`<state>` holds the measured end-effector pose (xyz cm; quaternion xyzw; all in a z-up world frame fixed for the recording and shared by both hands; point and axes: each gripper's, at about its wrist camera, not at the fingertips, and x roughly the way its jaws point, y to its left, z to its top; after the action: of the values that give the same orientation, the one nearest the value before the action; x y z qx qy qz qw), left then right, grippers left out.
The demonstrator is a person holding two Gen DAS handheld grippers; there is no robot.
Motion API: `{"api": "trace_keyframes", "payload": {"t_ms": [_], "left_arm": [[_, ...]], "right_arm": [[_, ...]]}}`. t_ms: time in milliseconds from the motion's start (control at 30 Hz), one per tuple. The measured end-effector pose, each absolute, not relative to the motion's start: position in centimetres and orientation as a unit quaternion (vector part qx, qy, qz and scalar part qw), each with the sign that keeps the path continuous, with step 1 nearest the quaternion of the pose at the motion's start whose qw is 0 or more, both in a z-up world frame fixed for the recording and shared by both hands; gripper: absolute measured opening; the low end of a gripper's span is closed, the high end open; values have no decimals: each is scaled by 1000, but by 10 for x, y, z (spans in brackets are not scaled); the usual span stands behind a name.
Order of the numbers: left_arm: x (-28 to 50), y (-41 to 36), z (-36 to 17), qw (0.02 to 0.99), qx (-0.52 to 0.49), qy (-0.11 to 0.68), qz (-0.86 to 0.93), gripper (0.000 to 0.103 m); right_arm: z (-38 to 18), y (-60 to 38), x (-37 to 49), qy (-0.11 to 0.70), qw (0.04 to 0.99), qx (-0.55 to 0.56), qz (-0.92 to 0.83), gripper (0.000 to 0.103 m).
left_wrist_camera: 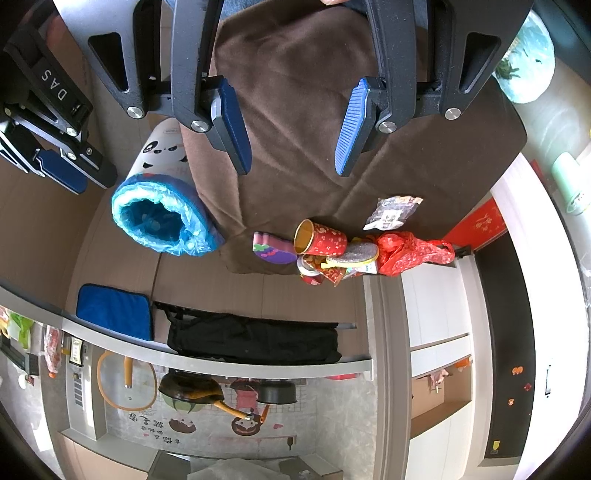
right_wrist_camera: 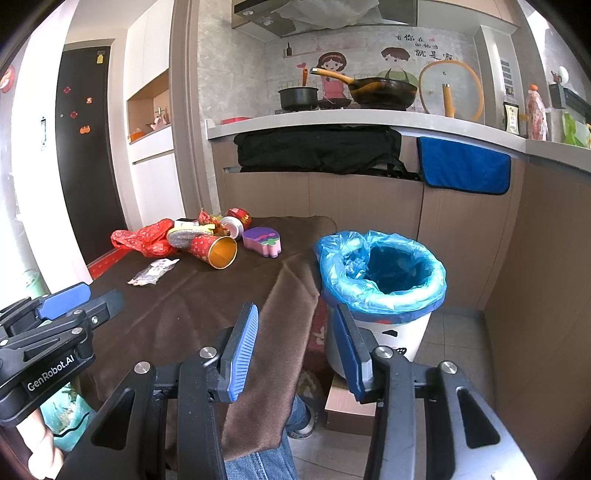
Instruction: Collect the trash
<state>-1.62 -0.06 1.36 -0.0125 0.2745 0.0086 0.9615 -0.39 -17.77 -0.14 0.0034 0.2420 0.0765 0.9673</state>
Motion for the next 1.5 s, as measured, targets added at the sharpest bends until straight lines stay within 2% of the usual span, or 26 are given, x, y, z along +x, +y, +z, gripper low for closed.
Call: {"api": "trace_keyframes", "payload": {"t_ms": [1500], "left_arm": [[-19,-3,15,961,-13,275,8,48]], "right_arm": [[5,-181,-5,239,968,3,72,41]]}}
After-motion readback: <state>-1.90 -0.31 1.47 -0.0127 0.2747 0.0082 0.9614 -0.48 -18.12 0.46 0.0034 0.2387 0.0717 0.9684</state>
